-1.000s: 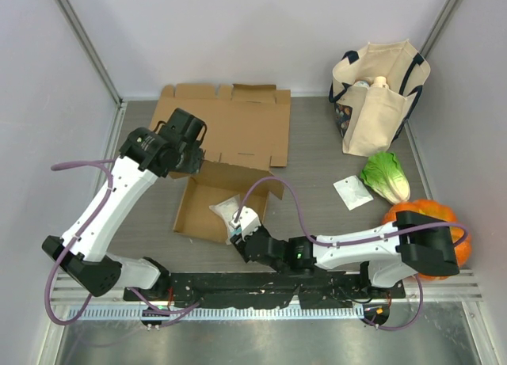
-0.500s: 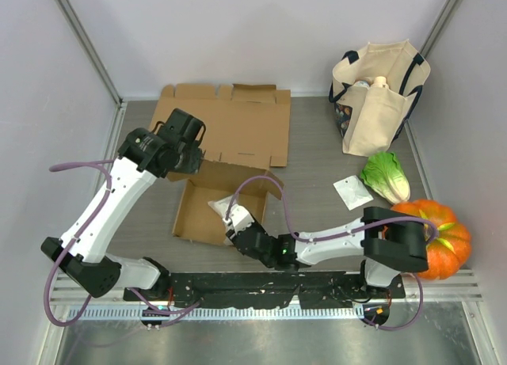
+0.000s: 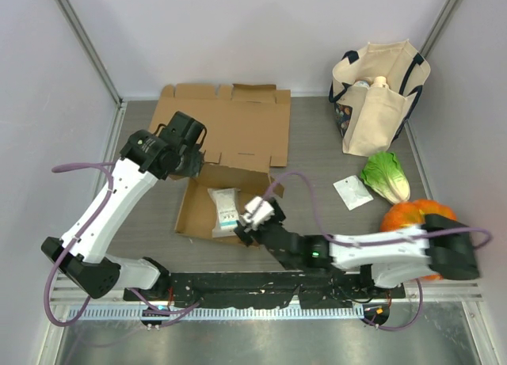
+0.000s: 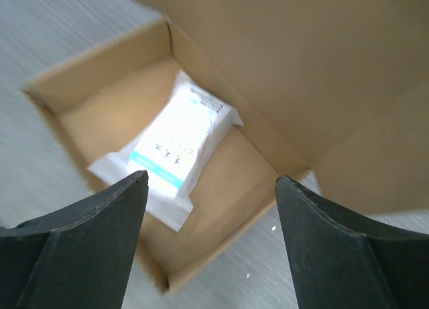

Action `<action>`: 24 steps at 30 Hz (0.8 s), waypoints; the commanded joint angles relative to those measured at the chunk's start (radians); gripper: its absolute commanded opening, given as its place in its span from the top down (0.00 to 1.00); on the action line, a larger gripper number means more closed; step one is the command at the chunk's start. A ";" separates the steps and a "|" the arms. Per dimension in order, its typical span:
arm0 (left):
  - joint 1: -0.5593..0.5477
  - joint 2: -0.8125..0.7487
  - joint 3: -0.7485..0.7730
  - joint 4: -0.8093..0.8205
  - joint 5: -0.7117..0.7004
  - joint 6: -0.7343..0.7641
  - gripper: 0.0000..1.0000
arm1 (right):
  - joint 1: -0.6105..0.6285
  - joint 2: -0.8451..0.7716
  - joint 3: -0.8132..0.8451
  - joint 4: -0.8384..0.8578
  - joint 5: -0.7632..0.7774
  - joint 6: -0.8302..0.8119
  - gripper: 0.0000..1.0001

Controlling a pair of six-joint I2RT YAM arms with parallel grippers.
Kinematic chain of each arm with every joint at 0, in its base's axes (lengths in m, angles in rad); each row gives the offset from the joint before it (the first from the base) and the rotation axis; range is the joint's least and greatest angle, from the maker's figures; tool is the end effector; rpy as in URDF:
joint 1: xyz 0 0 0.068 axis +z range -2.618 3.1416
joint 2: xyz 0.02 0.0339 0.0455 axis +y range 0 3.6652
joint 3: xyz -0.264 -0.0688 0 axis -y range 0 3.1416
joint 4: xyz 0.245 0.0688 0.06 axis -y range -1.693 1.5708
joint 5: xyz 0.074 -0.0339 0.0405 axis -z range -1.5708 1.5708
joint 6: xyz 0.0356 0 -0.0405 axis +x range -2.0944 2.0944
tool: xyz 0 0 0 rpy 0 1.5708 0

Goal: Fold the paper box

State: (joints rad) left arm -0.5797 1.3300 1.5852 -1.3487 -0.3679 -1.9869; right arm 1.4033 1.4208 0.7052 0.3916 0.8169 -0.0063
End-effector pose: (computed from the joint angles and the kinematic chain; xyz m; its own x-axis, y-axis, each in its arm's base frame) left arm 0.1979 -0.1143 0.3946 -0.0407 -0.9935 -0.1065 -0.8304 0.0929 -0.5493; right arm 0.0753 0.2896 0.2278 -0.0496 -0.3189 -0.9465 -0.5600 0.7935 -0.2381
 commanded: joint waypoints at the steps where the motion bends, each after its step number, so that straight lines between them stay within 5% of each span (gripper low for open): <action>1: 0.000 -0.023 -0.011 -0.162 -0.022 -0.368 1.00 | 0.057 -0.400 -0.079 -0.261 -0.056 0.130 0.18; 7: 0.000 0.003 0.018 -0.171 -0.025 -0.355 1.00 | 0.019 -0.661 -0.047 -0.516 -0.018 0.183 0.11; 10: 0.000 0.000 0.015 -0.173 -0.026 -0.357 1.00 | -0.147 -0.697 -0.074 -0.513 -0.103 0.149 0.11; 12: 0.000 -0.006 0.013 -0.178 -0.035 -0.357 1.00 | -0.254 -0.682 -0.090 -0.438 -0.330 0.147 0.14; 15: 0.000 -0.017 0.013 -0.178 -0.043 -0.359 1.00 | -0.369 -0.617 -0.096 -0.330 -0.459 0.131 0.19; 24: 0.000 -0.012 0.021 -0.159 -0.054 -0.322 0.88 | -0.385 -0.404 -0.064 -0.162 -0.443 0.077 0.38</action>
State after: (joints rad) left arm -0.5800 1.3323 1.5761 -1.3514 -0.3790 -1.9865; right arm 1.0245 0.9798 0.6086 0.0776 0.3550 0.0830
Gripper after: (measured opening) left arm 0.068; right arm 0.682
